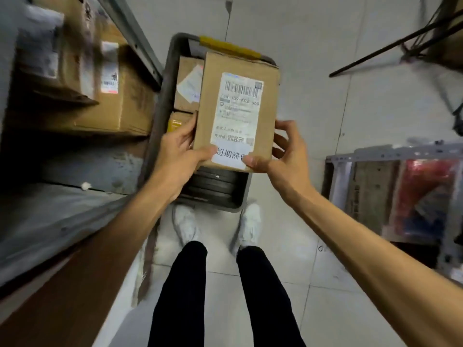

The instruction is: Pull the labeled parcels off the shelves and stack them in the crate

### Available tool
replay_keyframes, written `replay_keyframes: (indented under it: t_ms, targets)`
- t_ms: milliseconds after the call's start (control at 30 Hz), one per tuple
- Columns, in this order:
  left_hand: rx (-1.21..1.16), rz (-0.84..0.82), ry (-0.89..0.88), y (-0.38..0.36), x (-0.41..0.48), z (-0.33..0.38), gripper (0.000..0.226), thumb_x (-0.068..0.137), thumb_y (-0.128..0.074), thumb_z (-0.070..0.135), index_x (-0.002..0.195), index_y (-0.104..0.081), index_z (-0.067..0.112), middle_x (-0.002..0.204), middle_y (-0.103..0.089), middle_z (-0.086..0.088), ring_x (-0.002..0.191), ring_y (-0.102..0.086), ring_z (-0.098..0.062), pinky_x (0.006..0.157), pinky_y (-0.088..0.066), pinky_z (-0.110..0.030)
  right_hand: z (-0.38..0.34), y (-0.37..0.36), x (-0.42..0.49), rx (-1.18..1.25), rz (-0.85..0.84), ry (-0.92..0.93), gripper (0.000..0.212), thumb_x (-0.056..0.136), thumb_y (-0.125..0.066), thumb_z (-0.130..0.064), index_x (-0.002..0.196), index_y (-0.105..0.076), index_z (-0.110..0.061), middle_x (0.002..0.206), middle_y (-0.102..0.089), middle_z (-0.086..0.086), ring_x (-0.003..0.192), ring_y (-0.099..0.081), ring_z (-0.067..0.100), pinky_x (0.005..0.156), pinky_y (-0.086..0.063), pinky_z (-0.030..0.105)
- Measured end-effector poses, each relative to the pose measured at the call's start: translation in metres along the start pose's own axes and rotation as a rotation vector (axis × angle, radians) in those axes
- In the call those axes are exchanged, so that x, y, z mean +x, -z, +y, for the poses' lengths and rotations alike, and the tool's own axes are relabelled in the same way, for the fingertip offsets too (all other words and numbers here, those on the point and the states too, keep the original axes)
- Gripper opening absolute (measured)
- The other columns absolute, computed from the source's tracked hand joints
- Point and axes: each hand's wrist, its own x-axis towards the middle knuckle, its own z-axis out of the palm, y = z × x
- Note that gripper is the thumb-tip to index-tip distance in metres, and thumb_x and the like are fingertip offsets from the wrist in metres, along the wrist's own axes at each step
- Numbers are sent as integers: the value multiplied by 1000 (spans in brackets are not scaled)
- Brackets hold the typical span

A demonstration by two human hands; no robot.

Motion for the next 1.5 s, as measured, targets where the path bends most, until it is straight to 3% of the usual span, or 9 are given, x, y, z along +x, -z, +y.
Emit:
replay_keyframes:
  t_ms: [133, 333, 533, 667, 867, 1000, 1200, 1333, 1500]
  targets:
    - [43, 20, 145, 14, 23, -76, 72, 79, -60, -22, 140, -46, 13, 106, -67, 18, 96, -65, 7, 82, -53, -14, 67, -32, 24, -74, -29, -74, 67, 61, -84, 6, 113, -48, -16, 111, -63, -10, 104, -63, 7, 81, -58, 26]
    - [132, -57, 258, 18, 73, -150, 70, 83, -58, -17, 142, -45, 18, 113, -65, 16, 100, -63, 6, 91, -52, -20, 145, -63, 59, -162, -6, -155, 66, 62, -83, 6, 109, -43, -17, 111, -62, -4, 105, -62, 17, 82, -58, 34]
    - [228, -130, 279, 5, 132, -190, 72, 86, -60, -12, 147, -39, 20, 128, -59, 5, 113, -54, -2, 101, -48, -32, 185, -81, 101, -312, 19, -187, 63, 76, -77, 1, 123, -37, -9, 120, -58, 1, 105, -54, 12, 72, -44, 2]
    - [297, -118, 285, 2, 163, -216, 75, 85, -64, -8, 148, -35, 22, 136, -57, 0, 118, -53, -7, 104, -46, -36, 207, -91, 130, -392, 7, -198, 65, 80, -75, -2, 131, -36, -8, 131, -56, 6, 122, -52, 20, 90, -49, 26]
    - [341, -106, 296, -3, 187, -237, 79, 79, -66, -14, 147, -37, 15, 141, -52, -2, 120, -50, -4, 93, -44, -13, 242, -113, 163, -474, -49, -237, 61, 76, -77, -2, 125, -42, -11, 130, -53, 7, 123, -52, 23, 92, -51, 33]
    - [452, -208, 328, -6, 186, -234, 83, 80, -66, -13, 149, -34, 19, 139, -50, 7, 126, -44, -5, 89, -39, -15, 250, -114, 164, -465, -198, -367, 61, 80, -76, -9, 129, -41, -10, 135, -52, 10, 126, -50, 28, 98, -47, 38]
    - [748, -321, 317, -6, 185, -203, 72, 82, -71, 4, 146, -42, 20, 144, -49, -2, 129, -47, -18, 94, -41, -23, 207, -101, 156, -644, -314, -266, 47, 94, -57, -11, 138, -41, -3, 139, -51, 16, 124, -51, 32, 100, -45, 36]
    - [859, -299, 268, -1, 173, -143, 33, 76, -76, 4, 105, -66, 17, 109, -65, -6, 103, -61, -20, 87, -53, -32, 146, -80, 151, -843, -405, -161, 42, 95, -55, -14, 134, -45, -3, 135, -53, 17, 120, -53, 33, 95, -46, 35]
    - [974, -330, 187, -1, 135, -25, 24, 73, -76, 2, 74, -62, 22, 83, -62, 6, 96, -63, -18, 85, -52, -30, 24, -42, 125, -1048, -519, -27, 33, 92, -53, -8, 125, -54, -5, 124, -57, 14, 108, -56, 30, 84, -47, 34]
